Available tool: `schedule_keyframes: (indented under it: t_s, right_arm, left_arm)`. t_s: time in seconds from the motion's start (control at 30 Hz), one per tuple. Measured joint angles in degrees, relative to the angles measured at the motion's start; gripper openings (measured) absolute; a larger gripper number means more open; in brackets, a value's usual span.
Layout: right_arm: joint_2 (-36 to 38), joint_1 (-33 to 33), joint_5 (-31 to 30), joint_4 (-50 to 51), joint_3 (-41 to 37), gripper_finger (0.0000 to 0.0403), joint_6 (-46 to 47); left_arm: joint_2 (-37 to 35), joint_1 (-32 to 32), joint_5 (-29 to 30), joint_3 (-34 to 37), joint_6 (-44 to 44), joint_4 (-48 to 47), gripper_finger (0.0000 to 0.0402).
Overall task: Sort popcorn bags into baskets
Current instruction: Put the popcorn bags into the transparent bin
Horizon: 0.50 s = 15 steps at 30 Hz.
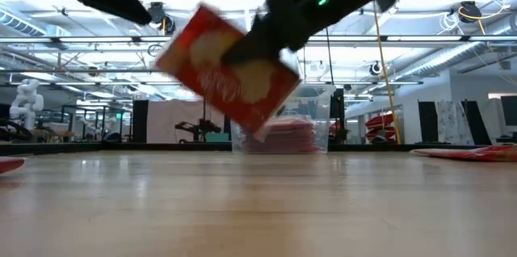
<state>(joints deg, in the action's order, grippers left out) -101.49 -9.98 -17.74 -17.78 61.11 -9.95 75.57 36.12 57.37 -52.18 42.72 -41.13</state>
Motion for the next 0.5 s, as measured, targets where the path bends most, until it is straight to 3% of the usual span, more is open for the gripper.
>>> schedule_keyframes:
  t_s: [0.13, 0.33, 0.5]
  right_arm:
    - [6.21, 0.0, 0.02, -19.77, -11.43, 0.0026, 3.09]
    - [8.46, 0.0, 3.09, -51.76, -23.72, 0.0023, 5.87]
    - [8.27, 0.0, 6.09, -60.48, -25.5, 0.0022, 7.35]
  left_arm:
    - [0.0, 1.82, 3.65, 0.46, -1.75, 4.76, 0.0167]
    - [0.0, 2.59, 5.29, 4.91, -14.42, 22.15, 0.0155]
    - [0.02, 0.66, 3.84, 11.69, -26.86, 45.15, 0.0154]
